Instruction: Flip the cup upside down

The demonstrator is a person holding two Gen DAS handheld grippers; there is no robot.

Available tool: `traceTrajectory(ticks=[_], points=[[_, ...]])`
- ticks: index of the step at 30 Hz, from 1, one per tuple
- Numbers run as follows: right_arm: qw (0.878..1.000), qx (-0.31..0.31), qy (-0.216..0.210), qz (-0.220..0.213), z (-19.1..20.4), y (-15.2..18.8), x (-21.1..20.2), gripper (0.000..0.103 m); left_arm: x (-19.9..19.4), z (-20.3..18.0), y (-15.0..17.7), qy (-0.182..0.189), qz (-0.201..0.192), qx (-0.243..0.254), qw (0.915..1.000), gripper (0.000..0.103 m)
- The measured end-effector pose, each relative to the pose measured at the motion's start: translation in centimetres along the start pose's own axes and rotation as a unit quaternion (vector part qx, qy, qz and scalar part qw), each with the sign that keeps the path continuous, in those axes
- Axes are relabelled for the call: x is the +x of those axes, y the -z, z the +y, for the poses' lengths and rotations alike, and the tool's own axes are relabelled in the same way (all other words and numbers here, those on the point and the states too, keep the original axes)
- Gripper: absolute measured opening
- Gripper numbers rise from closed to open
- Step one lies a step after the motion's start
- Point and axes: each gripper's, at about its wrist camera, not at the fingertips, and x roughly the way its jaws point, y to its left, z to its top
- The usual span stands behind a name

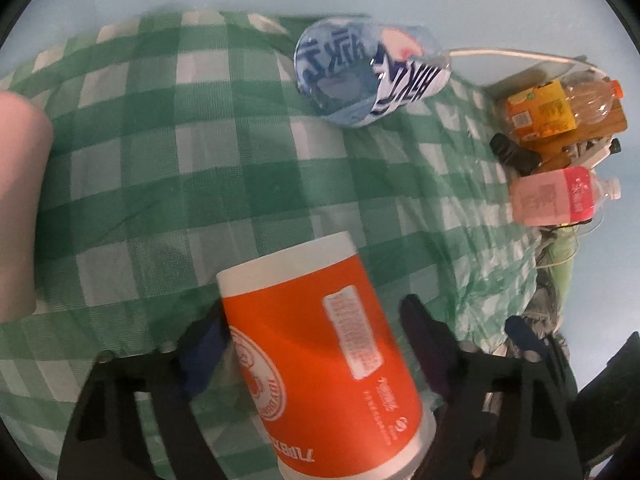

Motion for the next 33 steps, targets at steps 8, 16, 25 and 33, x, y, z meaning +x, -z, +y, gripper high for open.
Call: traceTrajectory(ticks=[8, 16, 25, 33], points=[[1.0, -0.007, 0.003, -0.009, 0.4, 0.0, -0.1, 0.086, -2.9, -0.7, 1.2, -0.017, -0.082, 0.045, 0.9955, 0.075], [1.0, -0.004, -0.007, -0.008, 0.8, -0.2, 0.3, 0.086, -8.7, -3.4, 5.6, -0.148, -0.304, 0.152, 0.9287, 0.073], [1.0, 0.004, -0.019, -0.007, 1.2, 0.4, 0.5, 0.086, -8.3, -4.0, 7.6, -0.198, -0.385, 0.167, 0.8858, 0.072], [1.0, 0.005, 0.003, -0.017, 0.9, 1.0, 0.5, 0.086, -6.8, -3.0, 9.1, -0.198, -0.374, 0.15, 0.8934, 0.072]])
